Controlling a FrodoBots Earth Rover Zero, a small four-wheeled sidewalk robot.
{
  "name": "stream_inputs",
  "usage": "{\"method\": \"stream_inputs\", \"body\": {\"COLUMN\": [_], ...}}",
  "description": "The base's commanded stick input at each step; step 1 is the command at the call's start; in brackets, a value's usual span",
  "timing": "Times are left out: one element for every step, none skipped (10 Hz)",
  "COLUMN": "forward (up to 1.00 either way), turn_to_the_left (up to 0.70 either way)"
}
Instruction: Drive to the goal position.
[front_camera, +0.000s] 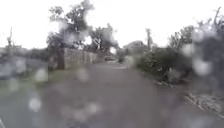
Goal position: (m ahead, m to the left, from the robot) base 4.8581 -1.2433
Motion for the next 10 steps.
{"method": "stream_inputs", "body": {"forward": [1.0, 0.87, 0.67, 0.47, 0.0, 0.0, 0.0, 0.0, 0.0, 0.0], "turn_to_the_left": [0.0, 0.0, 0.0, 0.0, 0.0, 0.0, 0.0, 0.0, 0.0, 0.0]}}
